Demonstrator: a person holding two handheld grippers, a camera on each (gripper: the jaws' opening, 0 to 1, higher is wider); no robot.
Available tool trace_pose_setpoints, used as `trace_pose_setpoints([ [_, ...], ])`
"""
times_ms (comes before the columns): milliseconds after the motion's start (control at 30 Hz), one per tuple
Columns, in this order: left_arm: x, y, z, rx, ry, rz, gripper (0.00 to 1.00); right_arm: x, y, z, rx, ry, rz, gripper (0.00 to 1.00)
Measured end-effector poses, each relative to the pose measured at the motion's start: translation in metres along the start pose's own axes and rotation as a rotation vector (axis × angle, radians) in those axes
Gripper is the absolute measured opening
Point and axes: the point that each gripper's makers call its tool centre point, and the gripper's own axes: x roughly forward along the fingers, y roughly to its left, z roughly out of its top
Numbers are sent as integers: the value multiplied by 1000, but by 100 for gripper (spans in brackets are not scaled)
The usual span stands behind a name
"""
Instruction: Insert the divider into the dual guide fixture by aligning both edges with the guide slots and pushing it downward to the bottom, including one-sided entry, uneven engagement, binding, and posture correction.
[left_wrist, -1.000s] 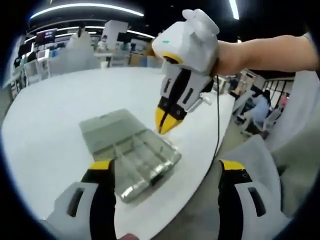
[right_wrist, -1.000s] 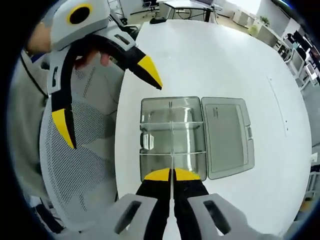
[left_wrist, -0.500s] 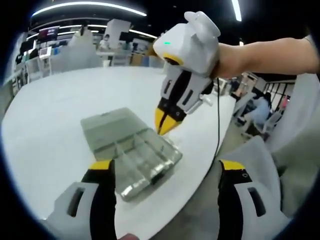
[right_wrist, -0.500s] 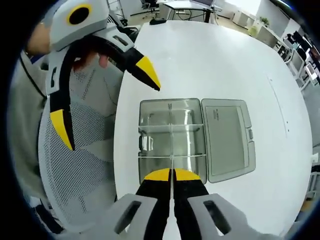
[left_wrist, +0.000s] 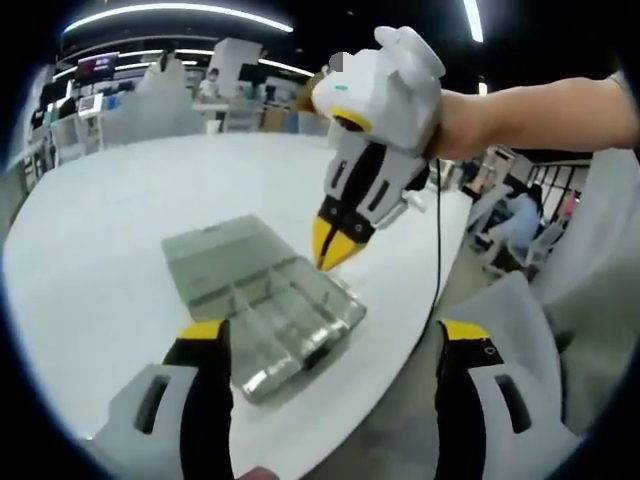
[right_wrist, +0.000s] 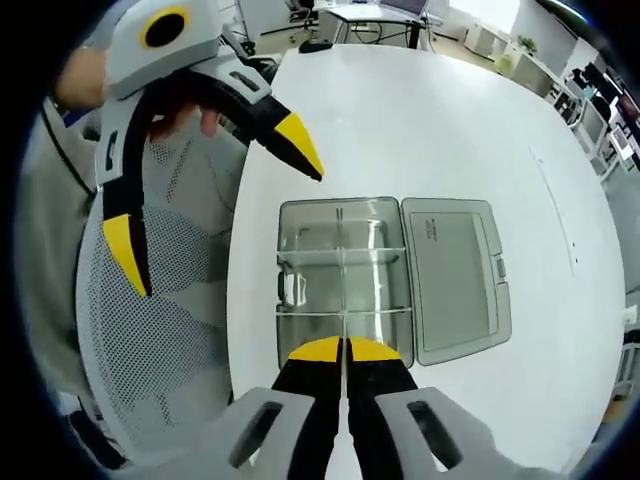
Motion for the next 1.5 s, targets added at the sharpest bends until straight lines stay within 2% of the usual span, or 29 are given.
trace_pose_setpoints([
  [467,0,-1,-1,7,11,1,82,1,1,-1,-15,-31,-3,0],
  [1500,-2,1,-3,1,19,8,82,15,0,-7,-38,-19,2,0],
])
